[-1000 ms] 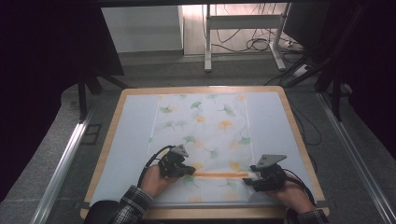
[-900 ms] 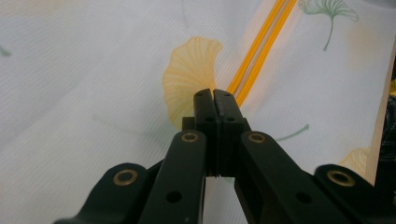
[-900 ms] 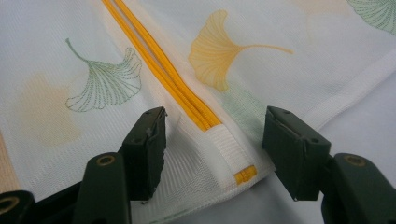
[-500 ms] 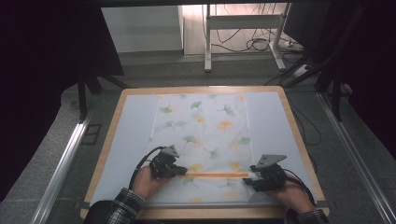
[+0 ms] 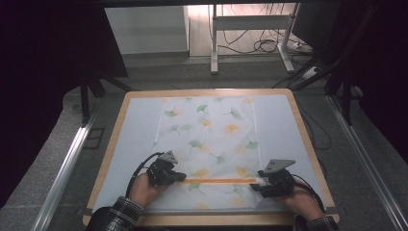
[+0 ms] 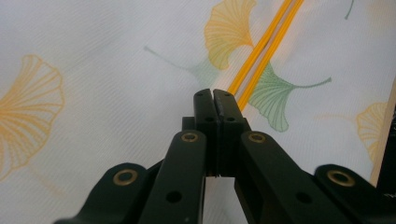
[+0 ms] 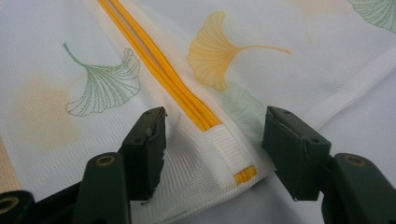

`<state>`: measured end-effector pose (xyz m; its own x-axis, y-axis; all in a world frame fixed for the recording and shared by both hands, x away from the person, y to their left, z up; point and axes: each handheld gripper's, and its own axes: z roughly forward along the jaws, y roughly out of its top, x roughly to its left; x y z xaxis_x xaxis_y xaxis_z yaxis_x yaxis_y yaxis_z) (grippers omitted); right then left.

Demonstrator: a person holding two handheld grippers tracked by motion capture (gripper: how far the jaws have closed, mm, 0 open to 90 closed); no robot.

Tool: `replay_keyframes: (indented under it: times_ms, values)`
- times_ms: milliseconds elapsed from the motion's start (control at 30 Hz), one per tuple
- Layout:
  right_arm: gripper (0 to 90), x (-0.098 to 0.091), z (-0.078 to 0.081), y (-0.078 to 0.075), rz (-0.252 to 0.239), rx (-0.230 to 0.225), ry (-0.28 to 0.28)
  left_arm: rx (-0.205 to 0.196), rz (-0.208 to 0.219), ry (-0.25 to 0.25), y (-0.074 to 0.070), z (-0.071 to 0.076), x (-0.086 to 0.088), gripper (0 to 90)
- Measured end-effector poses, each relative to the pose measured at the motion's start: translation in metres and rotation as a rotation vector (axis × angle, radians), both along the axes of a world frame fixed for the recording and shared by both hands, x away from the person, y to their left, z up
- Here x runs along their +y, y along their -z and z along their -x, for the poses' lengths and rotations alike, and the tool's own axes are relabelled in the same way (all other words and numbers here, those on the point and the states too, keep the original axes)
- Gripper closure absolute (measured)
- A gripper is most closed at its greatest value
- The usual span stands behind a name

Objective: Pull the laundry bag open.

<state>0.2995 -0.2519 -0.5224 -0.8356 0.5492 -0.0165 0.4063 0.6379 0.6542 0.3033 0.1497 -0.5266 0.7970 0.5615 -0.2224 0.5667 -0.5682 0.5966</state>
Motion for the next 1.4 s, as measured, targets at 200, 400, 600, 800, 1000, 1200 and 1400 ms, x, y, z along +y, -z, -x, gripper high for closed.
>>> replay_keyframes:
  times_ms: [200, 400, 600, 800, 1000, 1200, 1400]
  values:
    - [39.3, 0.0, 0.0, 0.0, 0.0, 0.0, 0.0, -0.004, -0.012, -0.024, 0.0, 0.003, 0.012, 90.0]
    - [39.3, 0.0, 0.0, 0.0, 0.001, 0.0, 0.0, -0.005, -0.021, -0.043, 0.0, 0.006, 0.023, 90.0]
    - [39.3, 0.0, 0.0, 0.0, 0.001, 0.0, 0.0, -0.002, -0.033, -0.06, -0.001, 0.007, 0.033, 90.0]
    - [39.3, 0.0, 0.0, 0.0, 0.0, 0.0, -0.001, 0.001, -0.032, -0.083, 0.0, 0.009, 0.046, 90.0]
    - [39.3, 0.0, 0.0, 0.0, 0.0, 0.0, -0.001, 0.005, -0.03, -0.088, 0.0, 0.009, 0.051, 90.0]
    - [39.3, 0.0, 0.0, 0.0, -0.001, 0.0, -0.001, 0.009, -0.025, -0.094, 0.0, 0.009, 0.056, 90.0]
    - [39.3, 0.0, 0.0, 0.0, 0.0, 0.001, 0.0, 0.011, -0.021, -0.105, 0.001, 0.01, 0.063, 90.0]
